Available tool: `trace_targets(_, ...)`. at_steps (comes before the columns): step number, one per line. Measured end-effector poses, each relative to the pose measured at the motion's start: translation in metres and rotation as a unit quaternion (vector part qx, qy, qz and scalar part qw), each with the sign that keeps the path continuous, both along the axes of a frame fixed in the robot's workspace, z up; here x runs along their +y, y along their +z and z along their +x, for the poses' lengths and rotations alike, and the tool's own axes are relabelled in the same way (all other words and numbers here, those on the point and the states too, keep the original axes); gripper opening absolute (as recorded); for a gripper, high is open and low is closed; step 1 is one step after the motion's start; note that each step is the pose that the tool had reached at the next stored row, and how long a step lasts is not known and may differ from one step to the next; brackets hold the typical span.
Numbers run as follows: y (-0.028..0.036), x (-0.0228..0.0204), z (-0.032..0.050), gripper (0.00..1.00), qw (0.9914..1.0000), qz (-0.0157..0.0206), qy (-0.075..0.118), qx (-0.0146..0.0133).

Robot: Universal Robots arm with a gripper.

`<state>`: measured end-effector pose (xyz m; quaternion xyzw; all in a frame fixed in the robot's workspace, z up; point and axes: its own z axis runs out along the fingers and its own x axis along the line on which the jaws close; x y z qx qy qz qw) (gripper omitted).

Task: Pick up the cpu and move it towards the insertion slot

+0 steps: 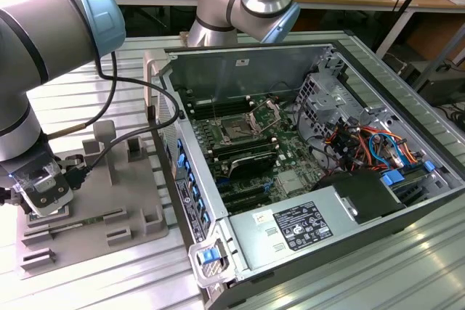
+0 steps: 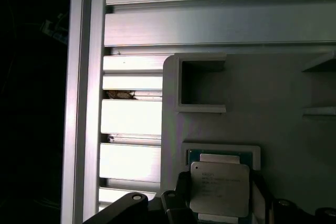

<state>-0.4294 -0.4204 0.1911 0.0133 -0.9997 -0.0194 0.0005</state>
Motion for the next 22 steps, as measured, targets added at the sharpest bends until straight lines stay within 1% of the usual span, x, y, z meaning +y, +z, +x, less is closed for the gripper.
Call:
trace_targets(2, 0.0005, 0.0001, 0.0000, 0.55, 1.00000, 0.0003, 0.000, -0.0002)
trace_targets(14, 0.0089, 0.0000, 0.0000, 0.55, 1.00000, 0.0020, 0.000, 0.0000)
trace_targets(20, 0.0131, 0.0000, 0.0000, 0.55, 1.00000, 0.0020, 0.000, 0.0000)
trace_targets(22, 0.0136, 0.0000, 0.0000, 0.55, 1.00000, 0.0021, 0.000, 0.0000)
